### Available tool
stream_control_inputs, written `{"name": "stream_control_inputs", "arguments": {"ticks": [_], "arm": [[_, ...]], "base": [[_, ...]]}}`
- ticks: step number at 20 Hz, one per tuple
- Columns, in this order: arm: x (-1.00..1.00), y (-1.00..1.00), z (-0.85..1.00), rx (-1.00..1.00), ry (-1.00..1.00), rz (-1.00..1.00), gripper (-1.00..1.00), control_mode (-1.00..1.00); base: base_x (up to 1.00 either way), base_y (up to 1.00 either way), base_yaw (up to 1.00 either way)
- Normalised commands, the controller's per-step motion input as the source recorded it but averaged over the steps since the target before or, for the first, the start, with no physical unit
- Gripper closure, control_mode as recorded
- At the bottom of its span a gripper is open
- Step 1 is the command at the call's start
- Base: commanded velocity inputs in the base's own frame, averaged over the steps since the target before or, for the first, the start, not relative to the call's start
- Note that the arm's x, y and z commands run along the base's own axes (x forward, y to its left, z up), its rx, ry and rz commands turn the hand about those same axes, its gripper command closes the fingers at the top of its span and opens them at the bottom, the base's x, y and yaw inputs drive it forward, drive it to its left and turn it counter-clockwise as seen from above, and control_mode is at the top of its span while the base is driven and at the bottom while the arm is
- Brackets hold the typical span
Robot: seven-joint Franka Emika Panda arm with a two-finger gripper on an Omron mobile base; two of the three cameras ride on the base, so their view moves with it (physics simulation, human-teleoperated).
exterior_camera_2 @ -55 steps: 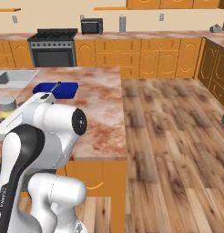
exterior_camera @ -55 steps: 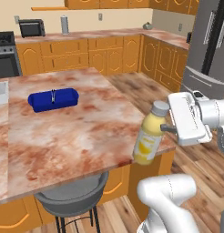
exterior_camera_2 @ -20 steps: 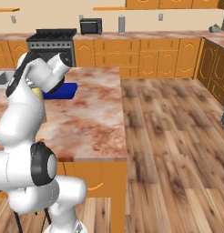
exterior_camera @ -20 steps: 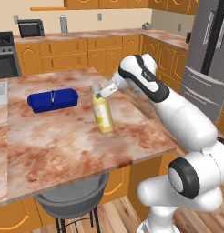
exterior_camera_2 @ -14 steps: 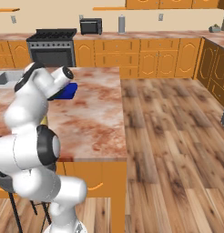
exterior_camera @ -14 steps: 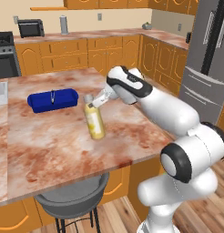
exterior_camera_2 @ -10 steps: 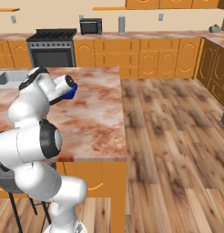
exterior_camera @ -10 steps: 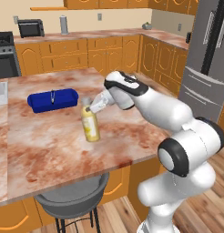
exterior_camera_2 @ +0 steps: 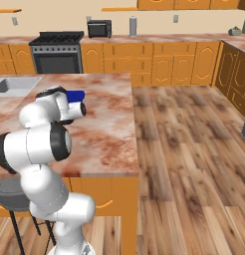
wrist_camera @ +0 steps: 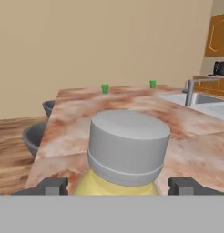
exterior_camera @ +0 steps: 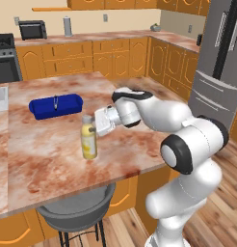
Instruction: Place the drinks on the dining counter in a tight cluster.
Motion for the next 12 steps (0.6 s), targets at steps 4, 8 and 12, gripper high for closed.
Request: {"name": "stream_control_inputs", "arguments": {"ticks": [4, 8, 12], "arm": [[0.02, 0.12, -0.1, -0.09, -0.15, 0.07, 1.0, -1.0], [0.24, 0.15, -0.3, -0.12, -0.15, 0.0, 1.0, -1.0], [0.24, 0.17, -0.25, -0.06, -0.12, 0.0, 1.0, -1.0]], "base": [[0.0, 0.0, 0.0], [0.0, 0.0, 0.0], [0.0, 0.0, 0.0]]}}
